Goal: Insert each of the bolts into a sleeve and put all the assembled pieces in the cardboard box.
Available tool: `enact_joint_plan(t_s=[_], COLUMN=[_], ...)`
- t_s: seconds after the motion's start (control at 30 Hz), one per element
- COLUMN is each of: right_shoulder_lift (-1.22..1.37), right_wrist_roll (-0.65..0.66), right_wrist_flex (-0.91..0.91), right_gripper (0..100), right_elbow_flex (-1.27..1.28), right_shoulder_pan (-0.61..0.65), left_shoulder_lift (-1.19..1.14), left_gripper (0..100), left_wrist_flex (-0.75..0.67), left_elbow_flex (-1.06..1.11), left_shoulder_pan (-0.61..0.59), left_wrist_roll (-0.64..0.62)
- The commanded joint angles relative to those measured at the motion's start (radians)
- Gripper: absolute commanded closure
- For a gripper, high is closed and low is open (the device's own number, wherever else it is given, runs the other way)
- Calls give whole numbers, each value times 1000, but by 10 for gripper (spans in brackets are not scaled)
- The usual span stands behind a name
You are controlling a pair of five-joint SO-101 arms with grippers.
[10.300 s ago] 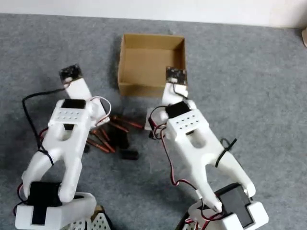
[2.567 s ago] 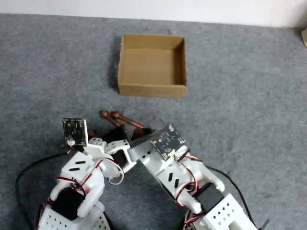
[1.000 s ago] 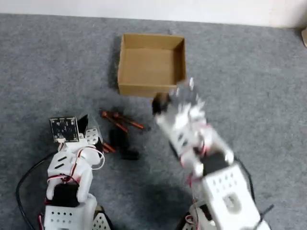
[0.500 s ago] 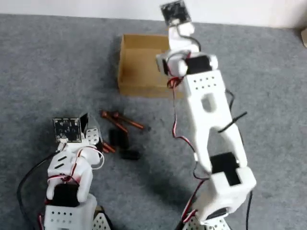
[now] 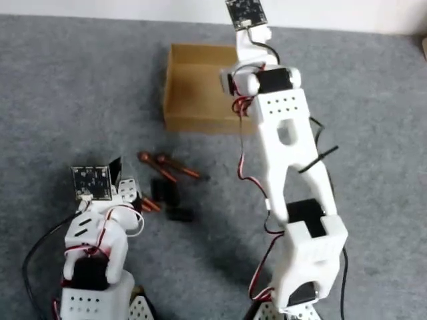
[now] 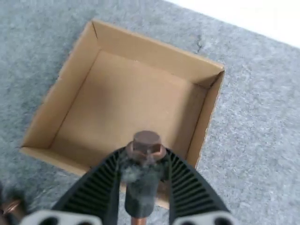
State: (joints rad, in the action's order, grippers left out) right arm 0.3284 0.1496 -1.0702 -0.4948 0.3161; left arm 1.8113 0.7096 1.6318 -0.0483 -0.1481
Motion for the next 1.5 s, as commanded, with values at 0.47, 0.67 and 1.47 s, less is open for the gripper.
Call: enact_joint_plan(t_s=[0.47,0.67,1.47], right_shoulder_lift=[-24,-143,-1029], right_wrist_roll=[-46,-98,-95], right_wrist_flex=[-159,-182,-667], right_gripper=[611,611,611], right_elbow_flex=[-58,-50,346], right_shoulder_pan=[-81,-102,4], left_shoulder_lift=[10,10,-426], left_gripper=[986,986,934], left_wrist_flex=[-44,-44,18], left_elbow_flex=[5,7,-641], left_shoulder_pan=[-12,-12,50], left_wrist_roll=[6,6,34])
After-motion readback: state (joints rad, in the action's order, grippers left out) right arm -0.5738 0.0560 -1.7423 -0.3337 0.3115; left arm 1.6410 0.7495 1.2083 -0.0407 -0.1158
